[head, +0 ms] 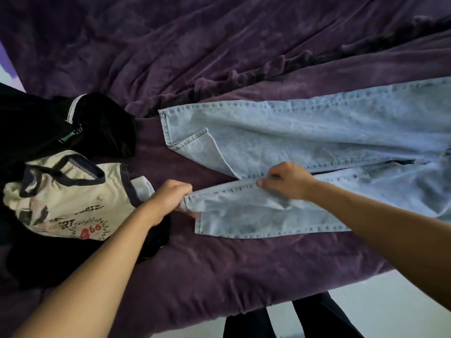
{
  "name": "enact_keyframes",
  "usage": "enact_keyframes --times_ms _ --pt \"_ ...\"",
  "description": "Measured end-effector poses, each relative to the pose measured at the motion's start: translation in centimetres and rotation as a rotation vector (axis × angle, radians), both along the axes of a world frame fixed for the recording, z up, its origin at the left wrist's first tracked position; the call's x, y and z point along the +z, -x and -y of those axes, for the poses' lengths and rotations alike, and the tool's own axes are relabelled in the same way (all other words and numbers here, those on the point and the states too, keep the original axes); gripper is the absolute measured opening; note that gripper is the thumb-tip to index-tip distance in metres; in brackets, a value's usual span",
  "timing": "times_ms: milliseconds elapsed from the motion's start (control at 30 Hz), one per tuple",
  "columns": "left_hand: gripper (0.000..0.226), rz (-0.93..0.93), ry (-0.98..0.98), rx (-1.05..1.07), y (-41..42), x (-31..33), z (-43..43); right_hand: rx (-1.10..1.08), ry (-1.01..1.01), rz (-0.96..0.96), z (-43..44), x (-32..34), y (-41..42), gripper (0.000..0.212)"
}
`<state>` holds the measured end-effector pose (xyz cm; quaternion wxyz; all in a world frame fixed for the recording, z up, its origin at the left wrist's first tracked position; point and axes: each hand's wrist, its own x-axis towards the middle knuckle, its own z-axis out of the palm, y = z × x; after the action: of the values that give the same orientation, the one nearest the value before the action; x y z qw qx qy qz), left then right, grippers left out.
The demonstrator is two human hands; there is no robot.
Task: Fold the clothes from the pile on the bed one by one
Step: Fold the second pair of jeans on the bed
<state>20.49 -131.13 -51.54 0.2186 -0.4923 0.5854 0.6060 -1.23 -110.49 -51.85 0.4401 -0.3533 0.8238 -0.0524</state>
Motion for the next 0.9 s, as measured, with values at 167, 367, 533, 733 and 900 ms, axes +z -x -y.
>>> enact_keyframes --times_ms 167,367,533,733,900 --pt "0.013 0.256 0.698 -0.187 2.9 -0.8 1.5 -0.086 0.086 -0.178 2.9 -1.0 0.7 0.036" --pt "0.079 -0.010 1.010 -0.755 7.9 -3.4 2.8 0.053 0.171 0.083 6.4 -3.2 -5.6 0.048" --pt "0.022 0.204 1.057 -0.739 2.6 -4.1 3.5 0.431 0.274 0.019 1.9 -3.9 -12.2 0.041" --pt "0.015 -0.003 1.151 -0.451 -2.8 -2.4 -3.2 -0.034 0.386 -0.257 -8.4 -3.0 -7.9 0.035" --pt "0.011 -0.341 0.930 -0.757 0.7 -1.7 -16.2 -0.290 -0.150 -0.284 -19.1 -2.9 -2.4 0.037"
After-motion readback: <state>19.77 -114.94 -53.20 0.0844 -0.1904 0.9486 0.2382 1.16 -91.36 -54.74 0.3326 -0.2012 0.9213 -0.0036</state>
